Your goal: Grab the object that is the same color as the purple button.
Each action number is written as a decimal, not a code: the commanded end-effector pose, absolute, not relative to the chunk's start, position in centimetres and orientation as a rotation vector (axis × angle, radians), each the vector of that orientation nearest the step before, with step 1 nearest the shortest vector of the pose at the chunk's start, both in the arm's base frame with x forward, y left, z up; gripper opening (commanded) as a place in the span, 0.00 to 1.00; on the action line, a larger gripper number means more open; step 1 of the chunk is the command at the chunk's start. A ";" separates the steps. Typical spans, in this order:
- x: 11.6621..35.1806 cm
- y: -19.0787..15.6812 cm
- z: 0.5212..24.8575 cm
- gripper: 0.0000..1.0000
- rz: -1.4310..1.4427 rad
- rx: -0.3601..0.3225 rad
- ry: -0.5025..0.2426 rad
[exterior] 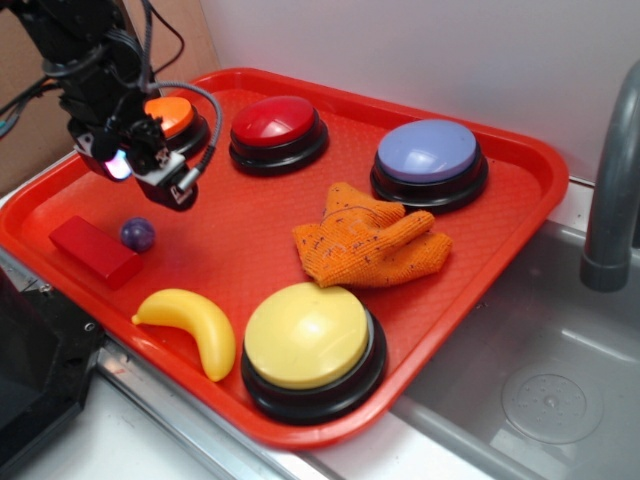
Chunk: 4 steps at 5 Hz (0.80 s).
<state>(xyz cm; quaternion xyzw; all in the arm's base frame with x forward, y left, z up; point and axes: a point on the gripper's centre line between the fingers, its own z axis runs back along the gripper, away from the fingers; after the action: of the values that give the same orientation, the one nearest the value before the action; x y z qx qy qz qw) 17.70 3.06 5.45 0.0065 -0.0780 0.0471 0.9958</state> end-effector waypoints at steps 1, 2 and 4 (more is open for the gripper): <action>16.7 3.6 3.5 1.00 0.053 -0.003 -0.137; 16.2 3.8 2.7 1.00 0.058 0.021 -0.126; 16.0 3.6 2.5 0.00 0.032 -0.058 -0.117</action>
<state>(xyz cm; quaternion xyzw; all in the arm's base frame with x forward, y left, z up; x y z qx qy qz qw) 15.48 3.29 2.19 -0.0328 -0.0486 0.0204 0.9981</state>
